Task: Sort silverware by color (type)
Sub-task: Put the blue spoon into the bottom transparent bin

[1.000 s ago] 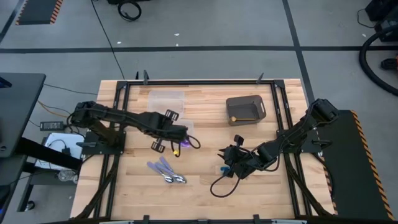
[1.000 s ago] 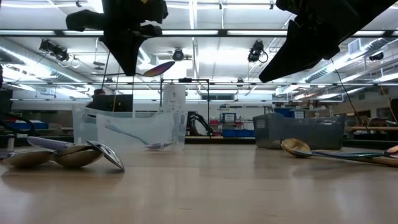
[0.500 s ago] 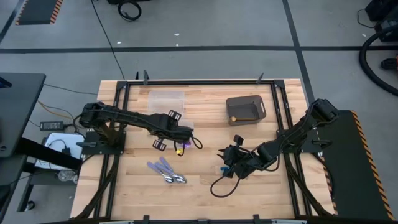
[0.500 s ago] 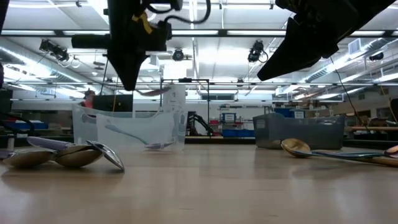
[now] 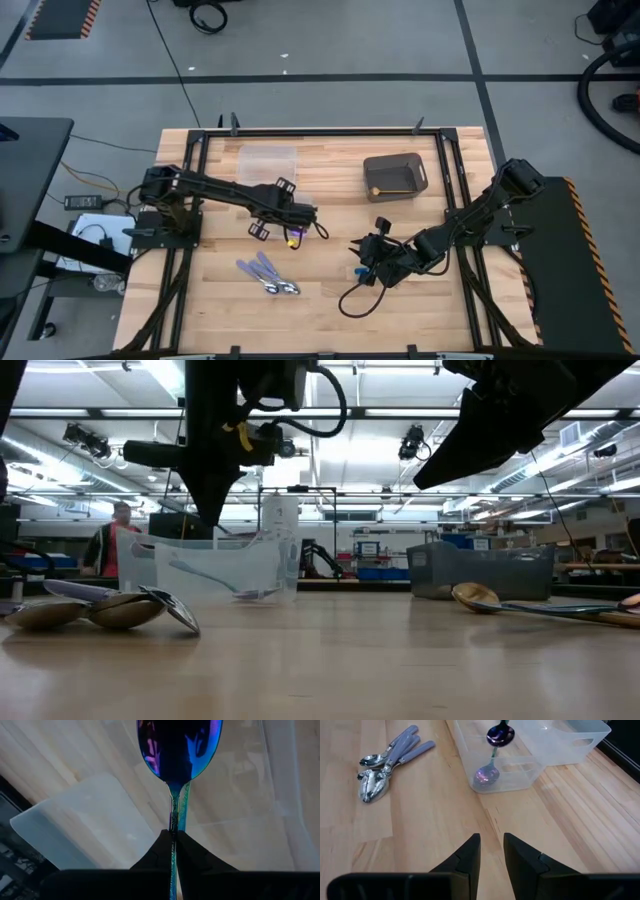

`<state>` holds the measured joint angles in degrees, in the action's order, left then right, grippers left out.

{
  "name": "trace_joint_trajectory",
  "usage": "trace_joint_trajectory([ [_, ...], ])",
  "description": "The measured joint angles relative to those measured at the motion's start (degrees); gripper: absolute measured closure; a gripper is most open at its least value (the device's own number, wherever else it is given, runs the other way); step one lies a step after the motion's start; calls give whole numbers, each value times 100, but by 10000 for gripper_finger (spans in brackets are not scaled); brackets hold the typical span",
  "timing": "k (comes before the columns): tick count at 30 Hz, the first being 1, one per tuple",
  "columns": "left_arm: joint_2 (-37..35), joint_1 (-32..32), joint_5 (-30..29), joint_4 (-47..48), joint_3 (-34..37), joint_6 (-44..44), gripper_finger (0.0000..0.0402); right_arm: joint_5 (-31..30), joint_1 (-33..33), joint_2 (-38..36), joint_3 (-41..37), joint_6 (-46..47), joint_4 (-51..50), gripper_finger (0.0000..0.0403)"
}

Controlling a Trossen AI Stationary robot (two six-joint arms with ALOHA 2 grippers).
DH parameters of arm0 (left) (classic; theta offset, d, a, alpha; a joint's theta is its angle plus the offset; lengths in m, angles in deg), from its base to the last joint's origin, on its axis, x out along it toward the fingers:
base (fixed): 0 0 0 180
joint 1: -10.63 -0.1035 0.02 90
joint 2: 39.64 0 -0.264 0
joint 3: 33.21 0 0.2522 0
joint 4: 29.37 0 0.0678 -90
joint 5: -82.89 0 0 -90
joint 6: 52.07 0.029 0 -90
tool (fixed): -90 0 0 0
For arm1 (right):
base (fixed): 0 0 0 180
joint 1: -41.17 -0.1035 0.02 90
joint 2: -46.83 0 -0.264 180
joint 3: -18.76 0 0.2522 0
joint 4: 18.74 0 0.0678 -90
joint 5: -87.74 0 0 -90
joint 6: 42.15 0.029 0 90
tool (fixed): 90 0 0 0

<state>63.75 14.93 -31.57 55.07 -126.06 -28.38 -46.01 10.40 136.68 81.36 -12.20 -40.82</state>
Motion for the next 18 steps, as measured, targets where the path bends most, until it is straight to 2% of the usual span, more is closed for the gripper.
trace_joint_trajectory([
  [18,677,0,-36,-215,-1,312,387,35,0,0,0,-42,97,308],
])
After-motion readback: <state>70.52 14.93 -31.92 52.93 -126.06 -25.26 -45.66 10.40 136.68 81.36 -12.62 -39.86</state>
